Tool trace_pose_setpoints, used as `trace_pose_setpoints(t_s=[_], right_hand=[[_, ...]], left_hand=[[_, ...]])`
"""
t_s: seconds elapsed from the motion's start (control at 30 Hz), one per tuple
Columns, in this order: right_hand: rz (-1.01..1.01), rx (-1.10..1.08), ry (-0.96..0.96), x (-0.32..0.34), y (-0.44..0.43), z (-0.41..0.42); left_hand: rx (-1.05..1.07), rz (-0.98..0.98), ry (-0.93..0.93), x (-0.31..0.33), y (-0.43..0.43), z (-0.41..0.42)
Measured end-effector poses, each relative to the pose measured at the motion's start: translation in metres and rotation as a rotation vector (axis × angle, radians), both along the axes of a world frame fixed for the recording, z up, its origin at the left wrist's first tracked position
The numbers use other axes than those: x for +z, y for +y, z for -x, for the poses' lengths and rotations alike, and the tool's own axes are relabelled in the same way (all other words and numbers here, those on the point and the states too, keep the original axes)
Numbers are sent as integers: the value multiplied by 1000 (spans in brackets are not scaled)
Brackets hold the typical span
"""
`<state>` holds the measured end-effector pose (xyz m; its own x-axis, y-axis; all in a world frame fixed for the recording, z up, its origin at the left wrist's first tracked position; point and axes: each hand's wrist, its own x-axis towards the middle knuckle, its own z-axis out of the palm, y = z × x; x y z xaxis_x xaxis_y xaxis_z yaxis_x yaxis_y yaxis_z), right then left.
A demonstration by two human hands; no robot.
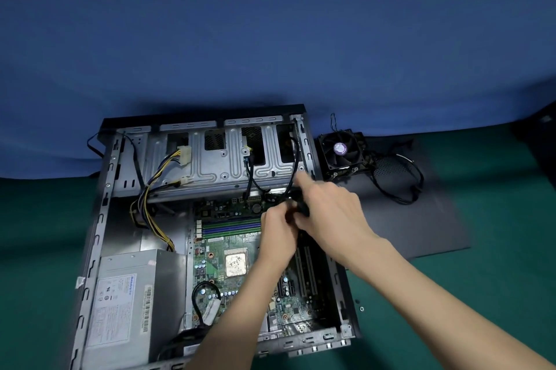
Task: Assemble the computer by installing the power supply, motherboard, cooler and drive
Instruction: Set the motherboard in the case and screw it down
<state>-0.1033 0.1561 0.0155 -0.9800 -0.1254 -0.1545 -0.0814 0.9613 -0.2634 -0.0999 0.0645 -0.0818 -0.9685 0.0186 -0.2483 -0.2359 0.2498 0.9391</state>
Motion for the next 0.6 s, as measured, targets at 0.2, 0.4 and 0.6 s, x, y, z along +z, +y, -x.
trace_pose_setpoints(t_s=[0.2,0.4,0.6], right_hand=[[18,-28,-15,-1,2,3],[91,28,-33,-3,4,2],[40,28,-16,1,7,10]], left_hand=[[-25,119,67,4,4,-6],[-39,-4,33,1,-5,-2],[-31,19,43,5,-6,2]])
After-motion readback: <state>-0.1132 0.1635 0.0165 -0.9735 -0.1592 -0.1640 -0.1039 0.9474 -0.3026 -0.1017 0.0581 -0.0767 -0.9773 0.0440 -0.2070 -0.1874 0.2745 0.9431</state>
